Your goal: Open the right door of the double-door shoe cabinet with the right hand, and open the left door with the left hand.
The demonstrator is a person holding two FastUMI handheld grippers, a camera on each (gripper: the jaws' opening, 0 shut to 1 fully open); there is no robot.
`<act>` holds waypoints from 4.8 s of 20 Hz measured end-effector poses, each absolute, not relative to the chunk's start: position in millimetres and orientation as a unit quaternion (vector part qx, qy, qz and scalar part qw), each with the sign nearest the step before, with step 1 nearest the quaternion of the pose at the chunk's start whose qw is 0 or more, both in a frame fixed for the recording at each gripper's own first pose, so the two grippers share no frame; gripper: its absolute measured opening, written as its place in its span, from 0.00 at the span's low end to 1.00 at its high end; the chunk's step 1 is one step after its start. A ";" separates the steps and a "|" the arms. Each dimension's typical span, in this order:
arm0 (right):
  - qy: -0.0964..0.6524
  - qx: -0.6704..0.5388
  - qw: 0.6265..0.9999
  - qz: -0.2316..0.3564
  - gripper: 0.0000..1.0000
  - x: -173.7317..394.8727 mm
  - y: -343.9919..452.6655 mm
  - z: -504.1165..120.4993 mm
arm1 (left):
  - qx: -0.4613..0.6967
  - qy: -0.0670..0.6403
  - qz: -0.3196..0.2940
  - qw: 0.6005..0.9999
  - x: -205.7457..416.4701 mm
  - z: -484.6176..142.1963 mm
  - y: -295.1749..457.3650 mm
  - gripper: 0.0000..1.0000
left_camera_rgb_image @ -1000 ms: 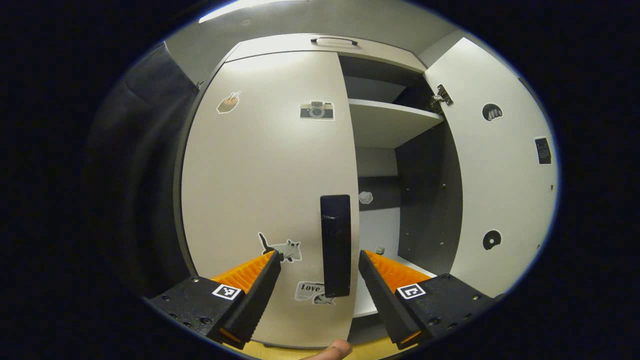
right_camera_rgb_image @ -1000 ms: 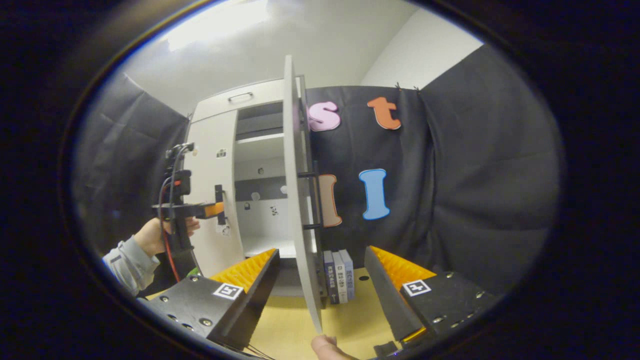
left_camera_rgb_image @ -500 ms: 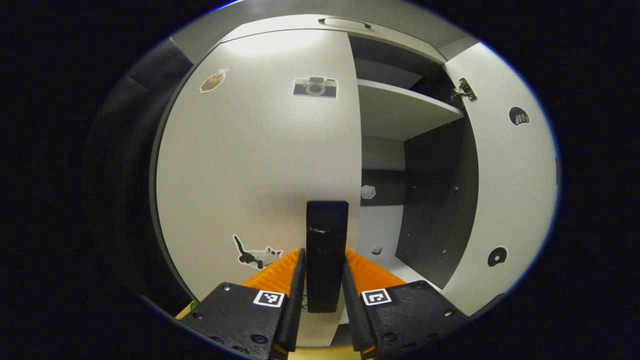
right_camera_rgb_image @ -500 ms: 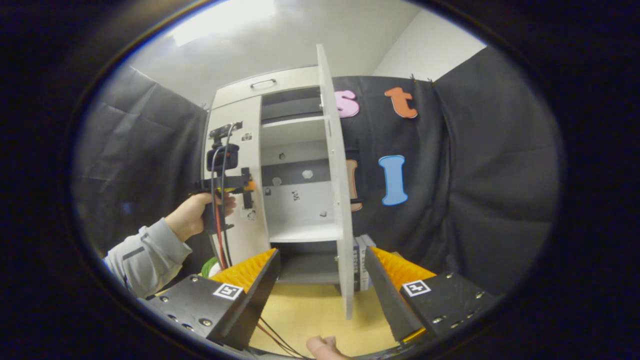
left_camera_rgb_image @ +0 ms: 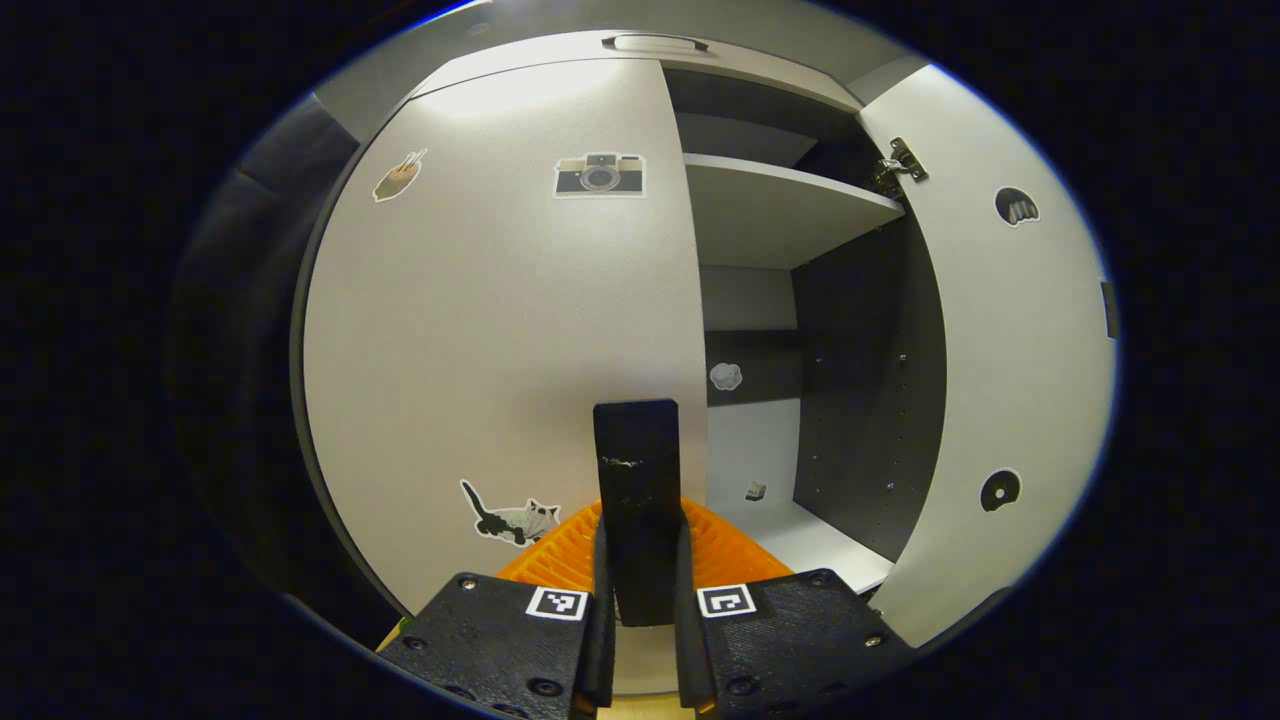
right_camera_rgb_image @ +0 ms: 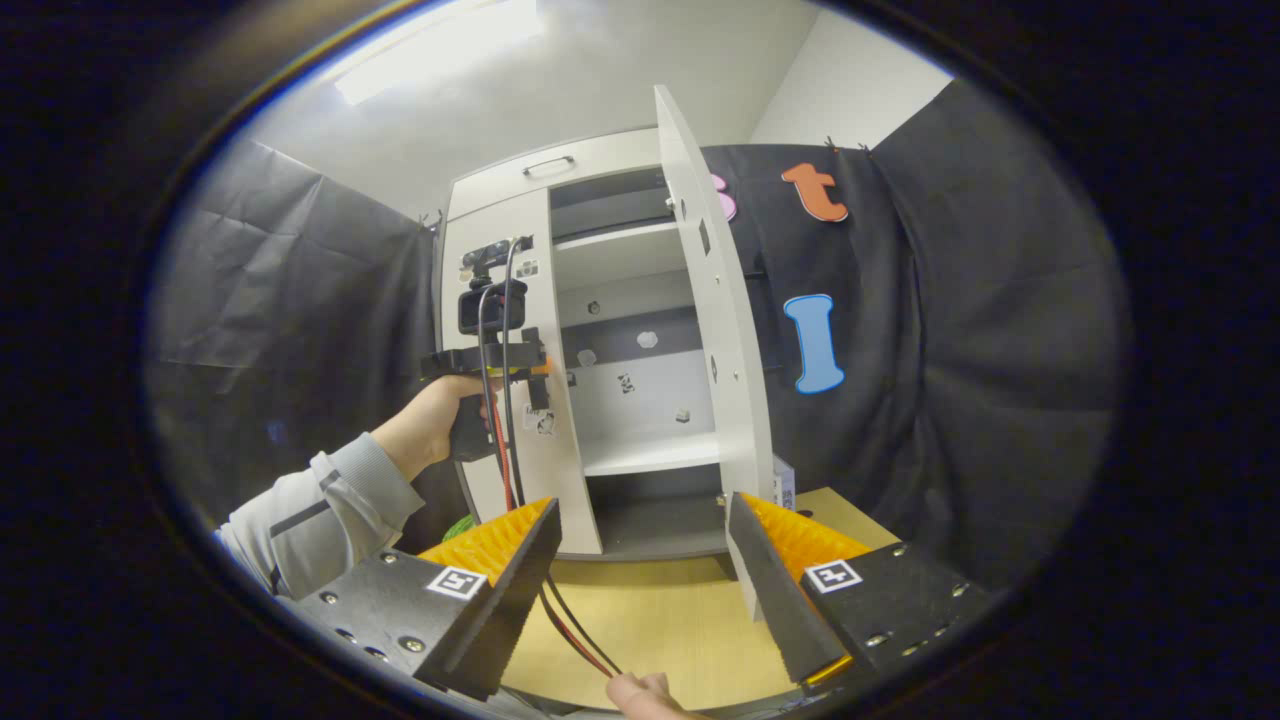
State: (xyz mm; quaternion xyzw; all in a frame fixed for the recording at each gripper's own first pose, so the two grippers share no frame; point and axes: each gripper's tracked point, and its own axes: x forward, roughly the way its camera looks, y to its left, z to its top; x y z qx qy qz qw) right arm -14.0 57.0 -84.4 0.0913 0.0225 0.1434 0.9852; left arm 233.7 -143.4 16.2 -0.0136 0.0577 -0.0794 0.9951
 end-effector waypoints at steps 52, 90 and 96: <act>0.003 0.066 0.989 0.134 1.00 -38.2 130.5 -78.0 | 0.001 0.038 -0.129 0.991 59.2 24.7 38.8 0.17; 0.013 0.073 0.991 0.108 0.96 -22.1 116.2 -86.5 | -0.024 0.026 -0.020 0.999 -31.9 25.2 83.4 0.92; 0.013 0.066 0.992 0.108 0.96 -21.2 113.1 -85.4 | -0.028 0.019 -0.053 0.998 -64.4 17.3 31.6 0.95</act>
